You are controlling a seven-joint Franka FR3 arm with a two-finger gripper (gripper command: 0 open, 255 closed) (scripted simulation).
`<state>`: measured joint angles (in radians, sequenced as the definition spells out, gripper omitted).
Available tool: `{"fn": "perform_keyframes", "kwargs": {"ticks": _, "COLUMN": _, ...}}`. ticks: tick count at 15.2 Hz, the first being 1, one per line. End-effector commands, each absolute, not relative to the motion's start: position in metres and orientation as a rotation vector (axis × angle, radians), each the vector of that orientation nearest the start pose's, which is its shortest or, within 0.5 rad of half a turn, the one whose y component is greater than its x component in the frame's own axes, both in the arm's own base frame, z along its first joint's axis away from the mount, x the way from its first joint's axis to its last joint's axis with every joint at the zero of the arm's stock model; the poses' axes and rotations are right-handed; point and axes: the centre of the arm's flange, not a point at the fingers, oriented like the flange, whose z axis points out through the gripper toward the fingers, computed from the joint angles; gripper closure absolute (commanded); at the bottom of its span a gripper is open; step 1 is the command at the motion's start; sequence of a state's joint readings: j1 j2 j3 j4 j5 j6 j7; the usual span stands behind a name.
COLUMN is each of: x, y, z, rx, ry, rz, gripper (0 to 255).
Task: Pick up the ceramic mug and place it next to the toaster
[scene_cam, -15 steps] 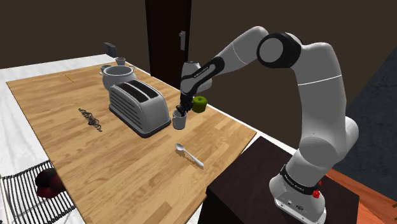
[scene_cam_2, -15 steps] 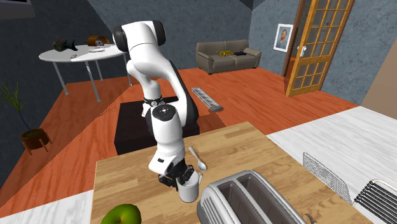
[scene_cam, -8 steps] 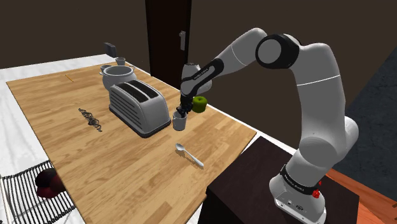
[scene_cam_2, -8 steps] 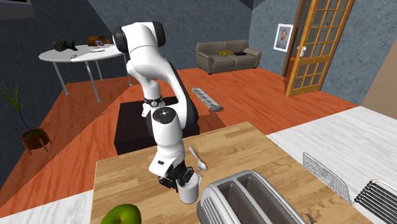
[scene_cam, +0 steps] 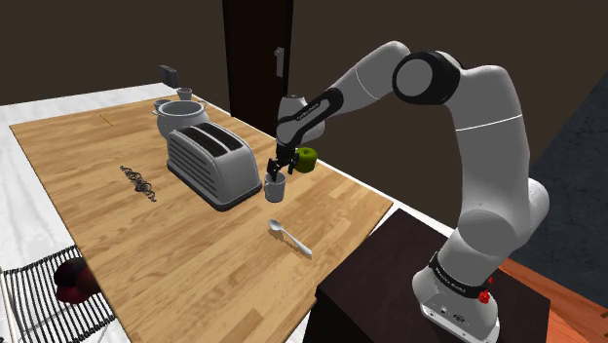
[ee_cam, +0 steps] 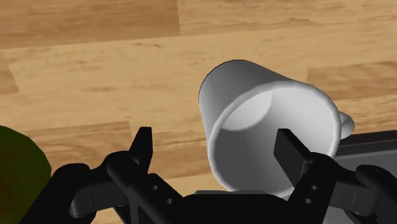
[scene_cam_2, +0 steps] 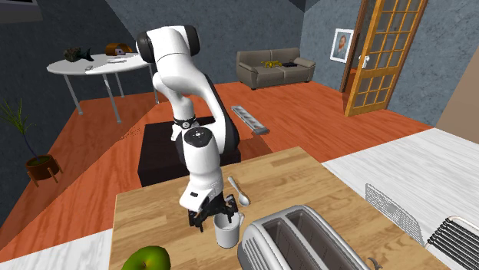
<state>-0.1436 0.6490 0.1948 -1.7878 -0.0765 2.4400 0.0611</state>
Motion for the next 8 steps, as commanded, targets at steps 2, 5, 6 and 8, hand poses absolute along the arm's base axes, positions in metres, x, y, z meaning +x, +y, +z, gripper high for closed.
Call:
{"fn": "perform_keyframes", "kwargs": {"ticks": 2, "x": 0.657, "y": 0.021, "z": 0.230, "rx": -3.074, "ry": -0.013, "rz": -0.021, "gripper": 0}}
{"fn": "perform_keyframes", "kwargs": {"ticks": 5, "x": 0.657, "y": 0.020, "z": 0.240, "rx": -3.074, "ry": -0.013, "rz": -0.021, "gripper": 0}}
{"fn": "perform_keyframes", "kwargs": {"ticks": 6, "x": 0.657, "y": 0.020, "z": 0.240, "rx": -3.074, "ry": -0.013, "rz": -0.021, "gripper": 0}}
{"fn": "perform_keyframes", "kwargs": {"ticks": 8, "x": 0.657, "y": 0.020, "z": 0.240, "rx": -3.074, "ry": -0.013, "rz": -0.021, "gripper": 0}}
